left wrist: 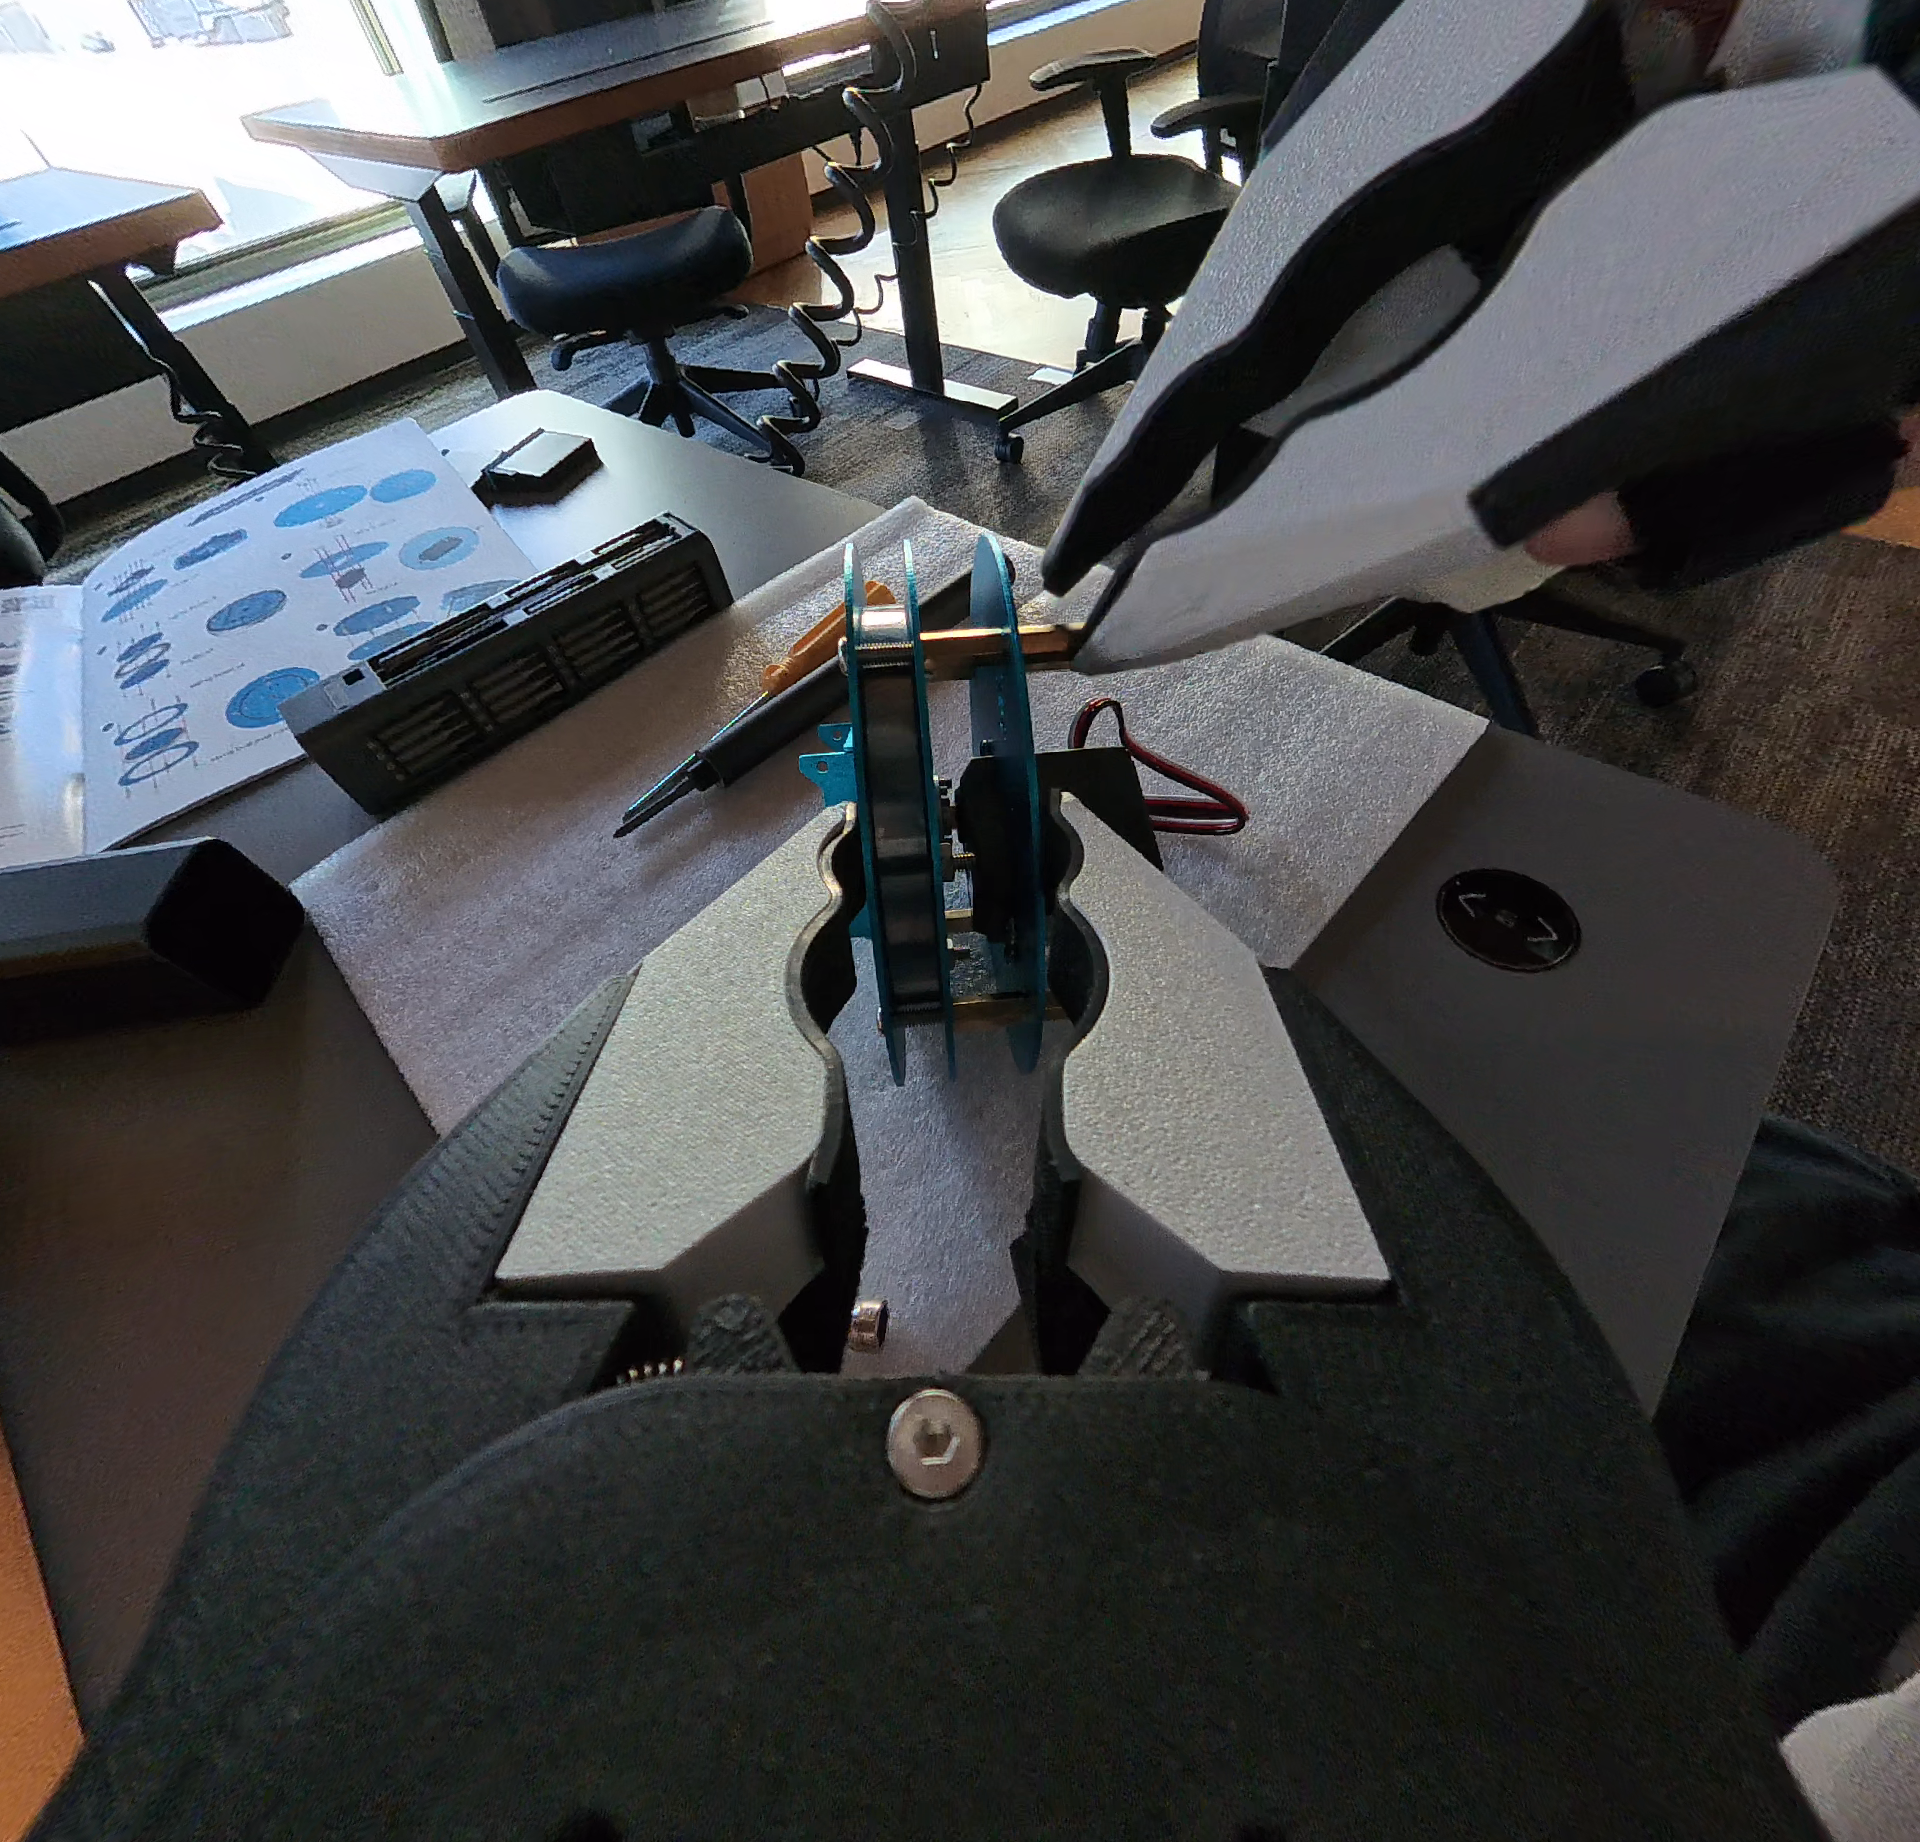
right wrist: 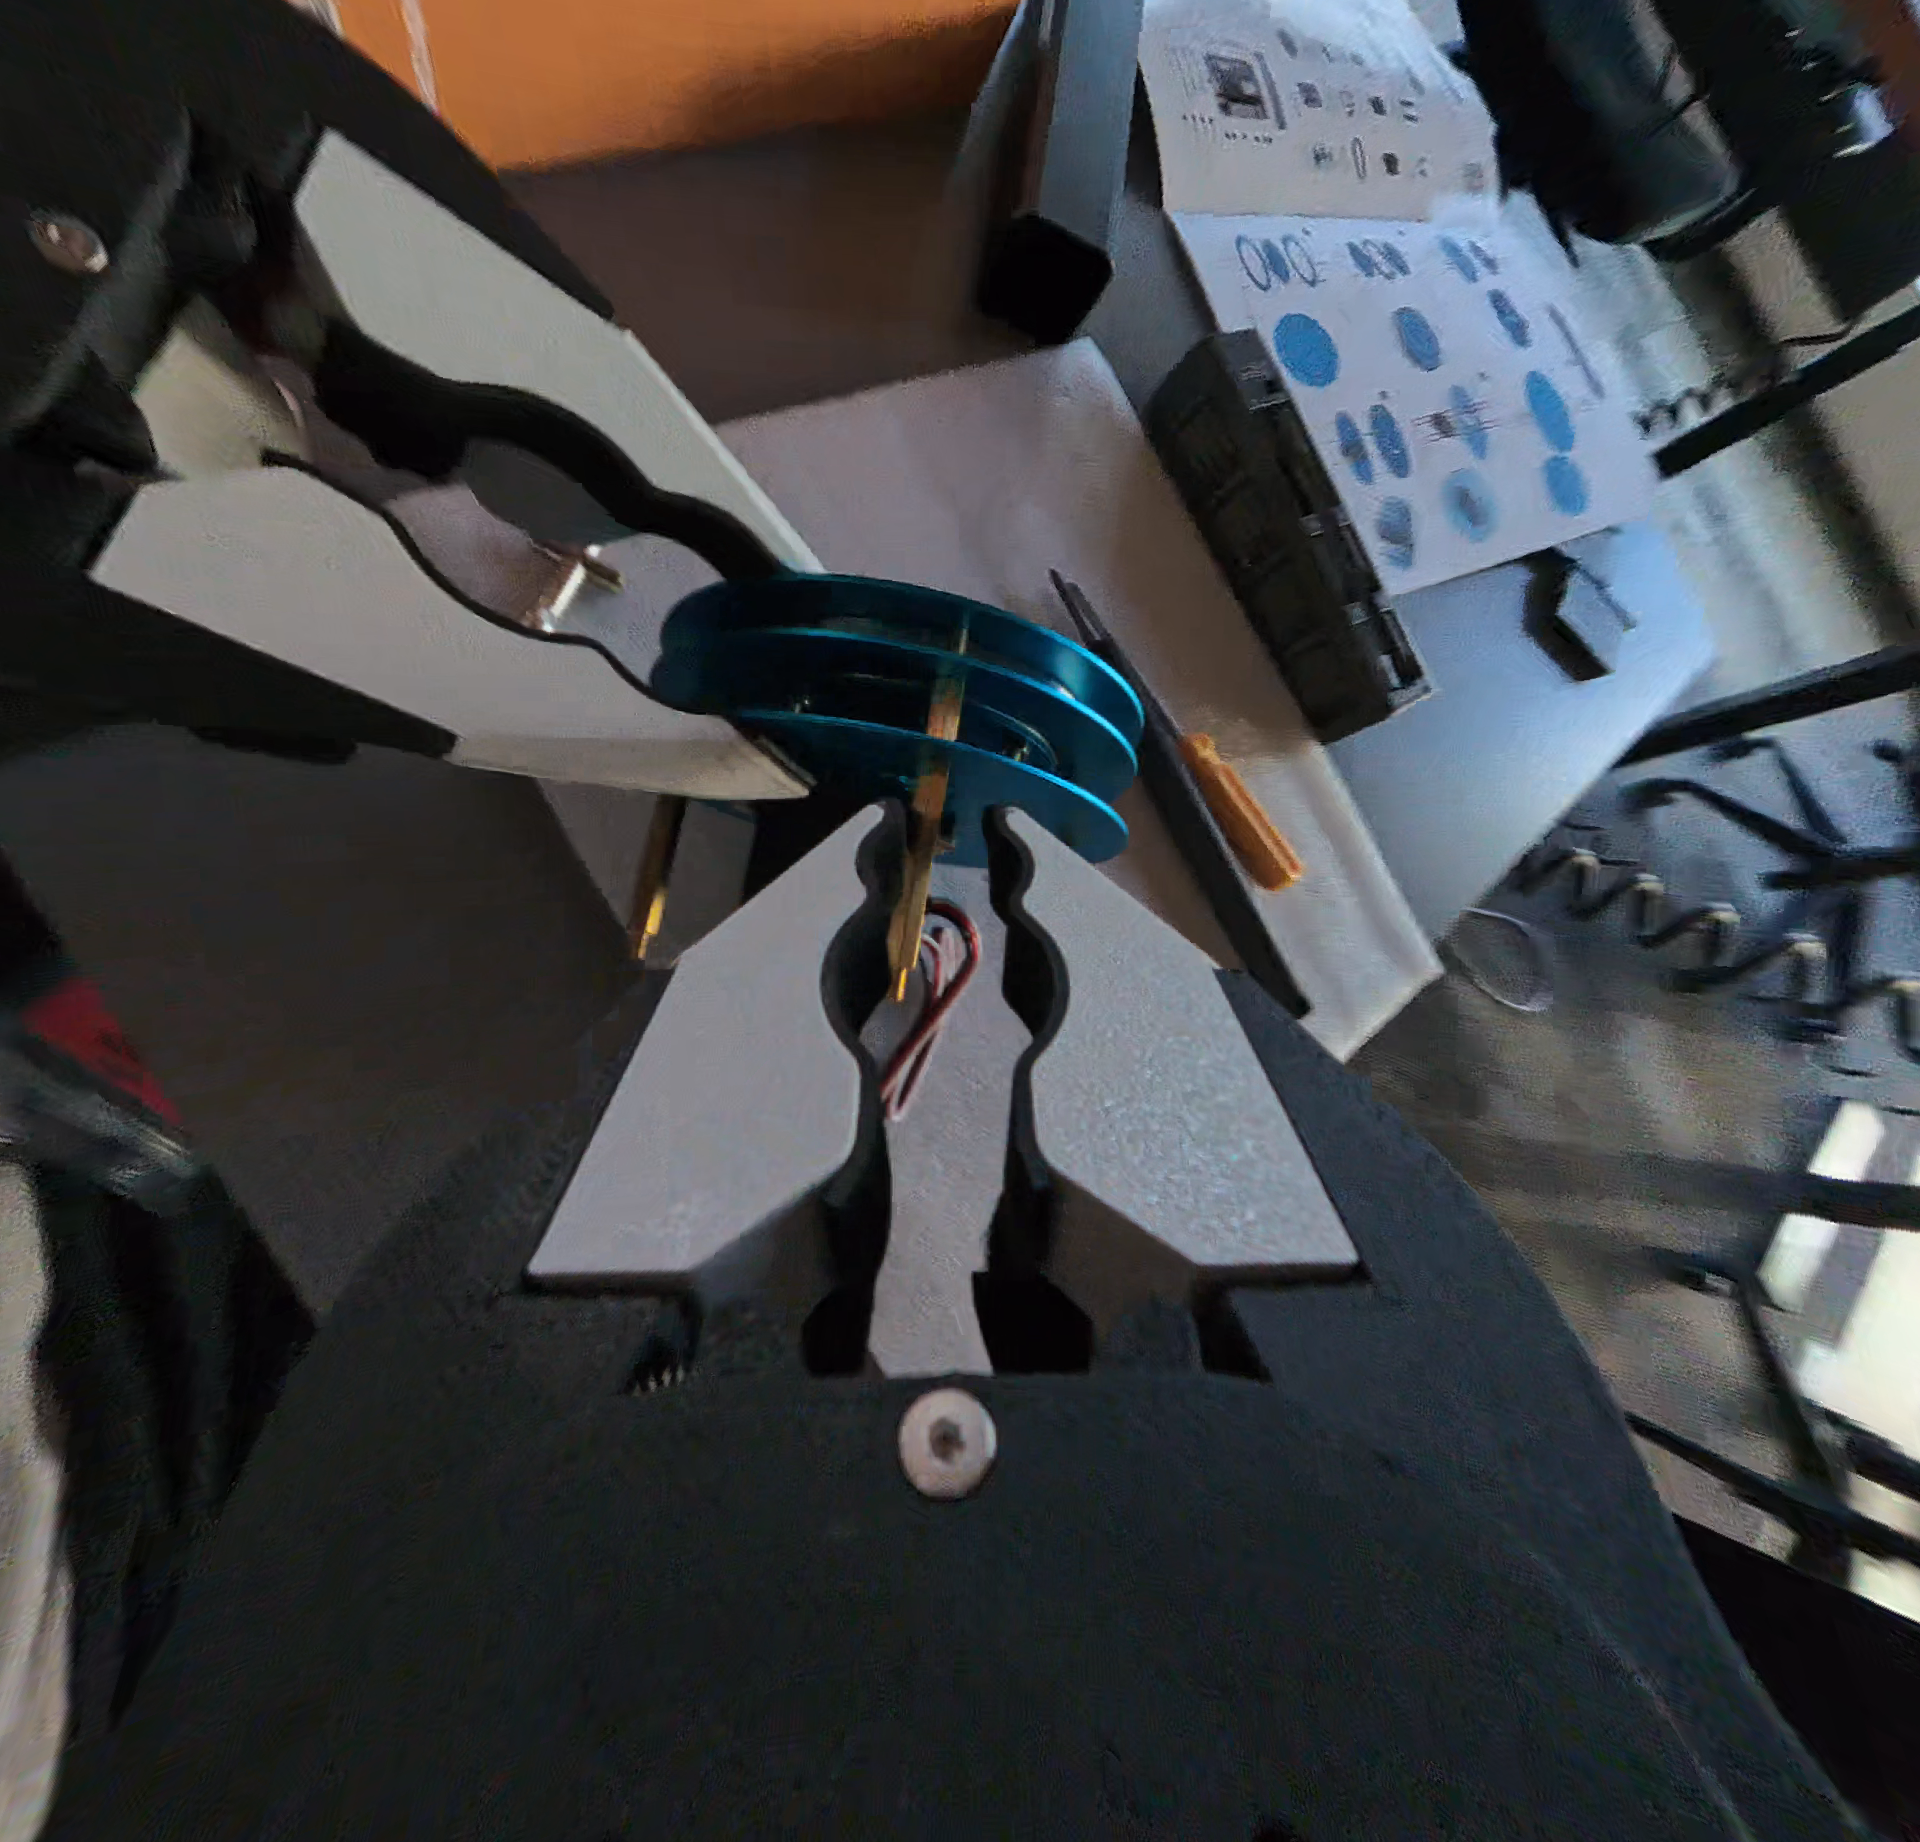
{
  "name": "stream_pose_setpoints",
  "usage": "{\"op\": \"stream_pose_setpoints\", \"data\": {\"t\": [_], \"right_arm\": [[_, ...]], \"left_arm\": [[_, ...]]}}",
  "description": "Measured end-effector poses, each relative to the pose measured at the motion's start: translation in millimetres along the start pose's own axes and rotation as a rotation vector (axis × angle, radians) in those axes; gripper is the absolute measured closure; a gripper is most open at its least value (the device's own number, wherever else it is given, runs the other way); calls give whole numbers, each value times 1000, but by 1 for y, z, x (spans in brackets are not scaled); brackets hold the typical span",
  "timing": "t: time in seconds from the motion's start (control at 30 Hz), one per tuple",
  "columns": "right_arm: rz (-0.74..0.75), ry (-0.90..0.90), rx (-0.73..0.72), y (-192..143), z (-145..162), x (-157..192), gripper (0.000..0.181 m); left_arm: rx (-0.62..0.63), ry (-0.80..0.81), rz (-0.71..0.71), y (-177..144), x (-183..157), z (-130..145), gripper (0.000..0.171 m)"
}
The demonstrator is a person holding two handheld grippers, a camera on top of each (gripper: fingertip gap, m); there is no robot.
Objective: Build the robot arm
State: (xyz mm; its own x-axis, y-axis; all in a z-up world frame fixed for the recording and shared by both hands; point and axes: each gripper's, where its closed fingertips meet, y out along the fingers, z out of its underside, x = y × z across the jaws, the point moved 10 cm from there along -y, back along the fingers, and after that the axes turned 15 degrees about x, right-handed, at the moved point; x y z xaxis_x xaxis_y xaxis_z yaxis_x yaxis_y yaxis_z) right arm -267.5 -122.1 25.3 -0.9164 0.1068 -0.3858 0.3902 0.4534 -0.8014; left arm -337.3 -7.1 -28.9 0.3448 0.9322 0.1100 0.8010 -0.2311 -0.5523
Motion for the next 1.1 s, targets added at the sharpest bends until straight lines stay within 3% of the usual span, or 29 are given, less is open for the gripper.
{"op": "stream_pose_setpoints", "data": {"t": [0.23,0.37,0.43,0.7,0.83,0.93,1.0,1.1], "right_arm": [[170,-130,194,7,-15,15,174],[162,-80,230,10,-17,13,175],[39,19,220,9,-16,4,176],[-707,545,125,27,7,-40,177],[-1233,829,92,55,28,-53,178],[-1531,959,49,74,36,-51,176],[-1558,899,10,78,35,-53,176],[-1352,649,-95,70,27,-57,171]], "left_arm": [[0,-14,-7,2,0,-2,140],[3,-16,-13,3,-1,-4,140],[5,-11,-14,3,-1,-4,139],[0,2,-26,3,-2,-3,139],[-3,10,-22,3,-1,-2,139],[0,0,-11,3,2,-2,140],[6,0,1,3,5,-2,140],[33,-19,37,2,13,-3,140]]}}
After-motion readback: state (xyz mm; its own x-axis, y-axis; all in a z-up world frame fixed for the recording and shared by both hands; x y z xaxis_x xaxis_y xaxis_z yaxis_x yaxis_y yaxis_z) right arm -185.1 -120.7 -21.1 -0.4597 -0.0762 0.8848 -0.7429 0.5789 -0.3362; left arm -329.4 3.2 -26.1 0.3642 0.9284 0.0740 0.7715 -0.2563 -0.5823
